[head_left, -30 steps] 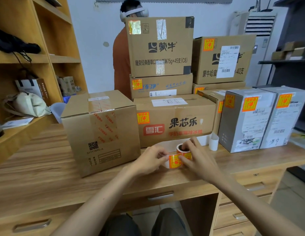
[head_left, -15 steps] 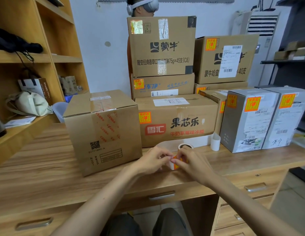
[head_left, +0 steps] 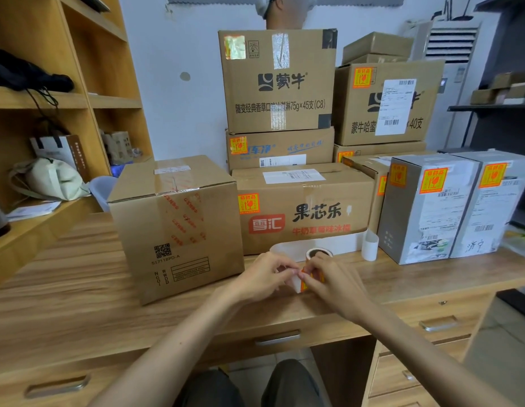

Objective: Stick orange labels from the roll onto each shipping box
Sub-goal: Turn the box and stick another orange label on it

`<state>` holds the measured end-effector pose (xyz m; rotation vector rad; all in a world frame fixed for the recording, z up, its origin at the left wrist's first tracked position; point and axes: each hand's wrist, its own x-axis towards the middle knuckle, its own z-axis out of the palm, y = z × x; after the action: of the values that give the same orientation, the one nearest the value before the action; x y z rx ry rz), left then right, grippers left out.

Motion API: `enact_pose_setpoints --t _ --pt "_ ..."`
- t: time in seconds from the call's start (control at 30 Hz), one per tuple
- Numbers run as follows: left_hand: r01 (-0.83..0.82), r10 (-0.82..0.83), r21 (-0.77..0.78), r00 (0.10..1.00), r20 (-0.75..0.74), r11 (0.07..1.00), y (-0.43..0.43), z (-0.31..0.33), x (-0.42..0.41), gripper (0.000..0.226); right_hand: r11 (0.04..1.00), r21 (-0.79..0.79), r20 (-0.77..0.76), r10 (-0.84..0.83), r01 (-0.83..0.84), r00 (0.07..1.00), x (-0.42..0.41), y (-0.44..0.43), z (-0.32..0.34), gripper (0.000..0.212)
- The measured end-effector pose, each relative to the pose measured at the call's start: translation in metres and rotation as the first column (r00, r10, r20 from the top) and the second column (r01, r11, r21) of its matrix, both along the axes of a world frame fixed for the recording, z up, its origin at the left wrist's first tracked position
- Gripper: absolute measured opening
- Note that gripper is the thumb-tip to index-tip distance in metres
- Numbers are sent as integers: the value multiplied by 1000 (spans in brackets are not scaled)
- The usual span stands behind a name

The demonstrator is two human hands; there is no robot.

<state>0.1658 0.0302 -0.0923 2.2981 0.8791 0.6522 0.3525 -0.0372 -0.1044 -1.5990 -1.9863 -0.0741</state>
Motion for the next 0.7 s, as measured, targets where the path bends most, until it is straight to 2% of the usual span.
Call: enact_pose_setpoints --t 0.2,0.5,0.7 --pt "-40 40 30 999 9 999 1 -1 2 23 999 15 -84 -27 29 996 0 -3 0 19" --pt "-124 120 67 991 54 990 2 1 -1 22 996 -64 -386 -87 67 918 13 -10 -1 14" --pt "-153 150 41 986 68 987 2 0 0 22 995 -35 -454 -99 94 885 27 -23 4 18"
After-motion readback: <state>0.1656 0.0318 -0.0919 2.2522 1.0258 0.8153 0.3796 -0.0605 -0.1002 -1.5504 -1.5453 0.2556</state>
